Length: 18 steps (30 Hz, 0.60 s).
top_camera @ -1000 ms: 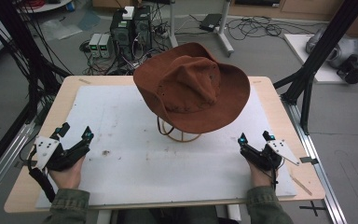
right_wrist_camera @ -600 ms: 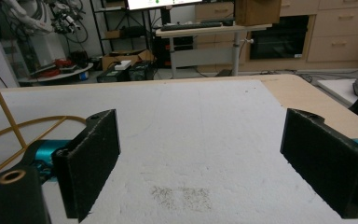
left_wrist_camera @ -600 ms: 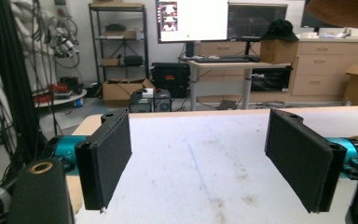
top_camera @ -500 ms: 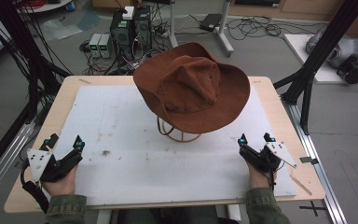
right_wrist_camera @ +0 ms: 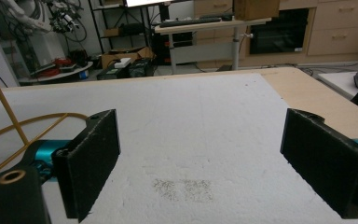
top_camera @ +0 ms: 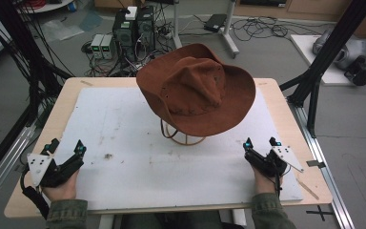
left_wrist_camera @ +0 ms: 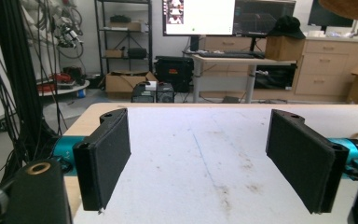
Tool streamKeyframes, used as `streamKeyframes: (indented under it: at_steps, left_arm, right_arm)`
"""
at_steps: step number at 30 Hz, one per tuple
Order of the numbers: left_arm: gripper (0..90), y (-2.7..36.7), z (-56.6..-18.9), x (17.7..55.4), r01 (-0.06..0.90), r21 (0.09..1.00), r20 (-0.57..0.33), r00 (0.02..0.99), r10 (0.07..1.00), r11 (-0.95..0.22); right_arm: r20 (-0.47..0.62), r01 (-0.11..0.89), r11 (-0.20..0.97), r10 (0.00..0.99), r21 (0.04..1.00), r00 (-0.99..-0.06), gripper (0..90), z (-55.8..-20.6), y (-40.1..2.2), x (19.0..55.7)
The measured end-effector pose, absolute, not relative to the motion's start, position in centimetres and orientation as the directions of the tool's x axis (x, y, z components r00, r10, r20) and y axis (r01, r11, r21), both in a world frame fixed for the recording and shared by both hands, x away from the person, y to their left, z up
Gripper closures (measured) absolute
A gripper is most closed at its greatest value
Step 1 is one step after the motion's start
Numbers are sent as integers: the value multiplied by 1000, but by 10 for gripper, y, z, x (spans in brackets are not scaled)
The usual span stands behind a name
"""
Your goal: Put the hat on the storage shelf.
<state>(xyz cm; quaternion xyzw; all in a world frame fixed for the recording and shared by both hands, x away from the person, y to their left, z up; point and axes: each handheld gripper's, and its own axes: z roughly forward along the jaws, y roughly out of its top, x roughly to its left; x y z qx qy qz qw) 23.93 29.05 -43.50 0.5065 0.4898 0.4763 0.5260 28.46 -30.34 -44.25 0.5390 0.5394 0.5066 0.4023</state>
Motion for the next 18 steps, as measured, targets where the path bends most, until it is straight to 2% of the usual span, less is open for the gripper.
streamKeyframes:
  at_steps: [18]
  left_arm:
    - [225,289,-435,241,2,999,-44,79,996,44]
  right_arm:
    - [120,187,-101,988,977,-93,111,-443,-306,284]
